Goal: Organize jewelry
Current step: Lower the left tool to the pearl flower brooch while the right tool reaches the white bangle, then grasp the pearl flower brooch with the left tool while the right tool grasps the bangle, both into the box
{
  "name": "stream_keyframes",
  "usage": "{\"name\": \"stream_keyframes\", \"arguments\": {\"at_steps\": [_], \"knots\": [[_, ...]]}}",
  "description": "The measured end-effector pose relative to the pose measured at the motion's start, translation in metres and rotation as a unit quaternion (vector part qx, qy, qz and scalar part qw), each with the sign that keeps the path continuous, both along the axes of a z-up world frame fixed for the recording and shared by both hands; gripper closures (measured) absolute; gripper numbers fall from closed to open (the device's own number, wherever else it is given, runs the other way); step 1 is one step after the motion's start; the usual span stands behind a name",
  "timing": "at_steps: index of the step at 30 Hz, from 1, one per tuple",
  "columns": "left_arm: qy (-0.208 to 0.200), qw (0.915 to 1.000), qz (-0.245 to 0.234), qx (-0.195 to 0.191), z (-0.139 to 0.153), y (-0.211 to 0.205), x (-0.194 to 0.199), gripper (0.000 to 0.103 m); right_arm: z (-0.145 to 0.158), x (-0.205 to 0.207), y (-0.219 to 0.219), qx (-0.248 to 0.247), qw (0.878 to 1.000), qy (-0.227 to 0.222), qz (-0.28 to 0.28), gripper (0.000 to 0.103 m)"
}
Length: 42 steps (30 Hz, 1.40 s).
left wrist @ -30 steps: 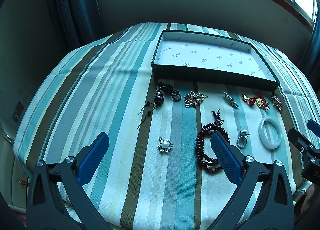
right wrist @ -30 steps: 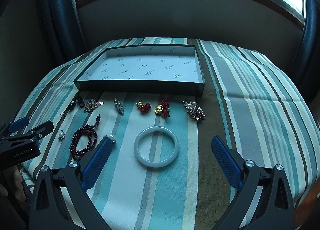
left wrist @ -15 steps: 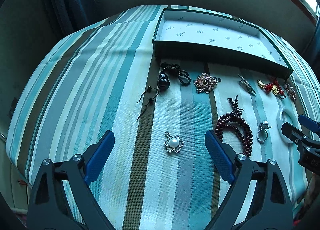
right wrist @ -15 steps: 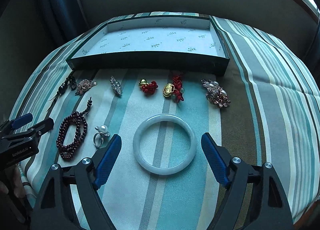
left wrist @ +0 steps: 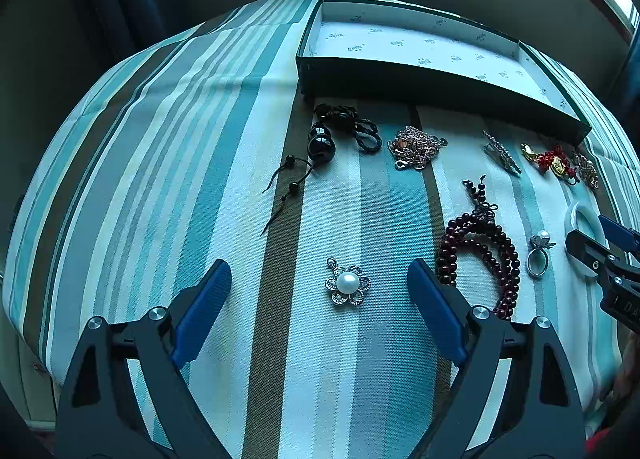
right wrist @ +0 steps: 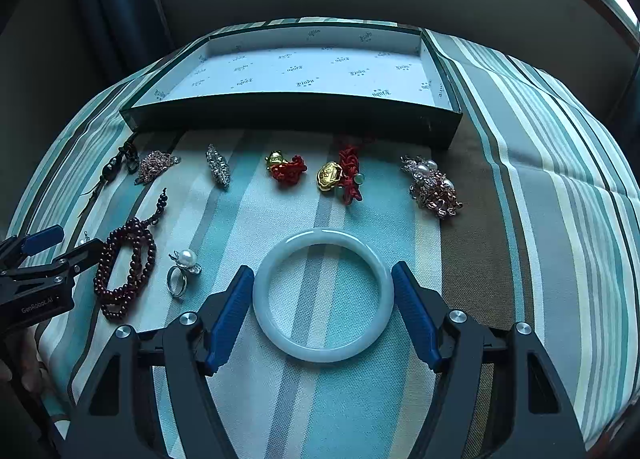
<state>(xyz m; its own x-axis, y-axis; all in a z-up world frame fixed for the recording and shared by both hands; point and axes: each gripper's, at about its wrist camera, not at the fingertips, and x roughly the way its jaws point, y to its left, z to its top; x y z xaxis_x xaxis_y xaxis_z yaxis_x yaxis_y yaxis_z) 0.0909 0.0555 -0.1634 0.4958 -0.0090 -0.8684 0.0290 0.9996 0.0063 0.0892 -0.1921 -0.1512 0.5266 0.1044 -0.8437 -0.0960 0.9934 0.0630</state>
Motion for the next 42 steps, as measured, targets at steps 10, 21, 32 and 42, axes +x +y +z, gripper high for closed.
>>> {"name": "stream_keyframes", "arguments": {"at_steps": [10, 21, 32, 42], "knots": [[-0.008, 0.9994, -0.034, -0.005, 0.005, -0.003, -0.006, 0.060, 0.000, -0.003, -0.001, 0.002, 1.000, 0.004, 0.005, 0.033], [-0.008, 0.9984, -0.055, -0.009, 0.007, -0.010, -0.008, 0.082, 0.000, -0.003, -0.003, 0.009, 1.000, 0.004, 0.004, 0.033], [-0.020, 0.9979, -0.056, -0.024, 0.016, -0.009, -0.010, 0.082, 0.007, -0.005, -0.006, 0.014, 1.000, -0.004, 0.000, 0.033], [-0.042, 0.9969, -0.062, -0.024, 0.032, -0.013, -0.004, 0.082, 0.026, -0.003, -0.010, 0.017, 1.000, -0.025, -0.003, 0.033]]}}
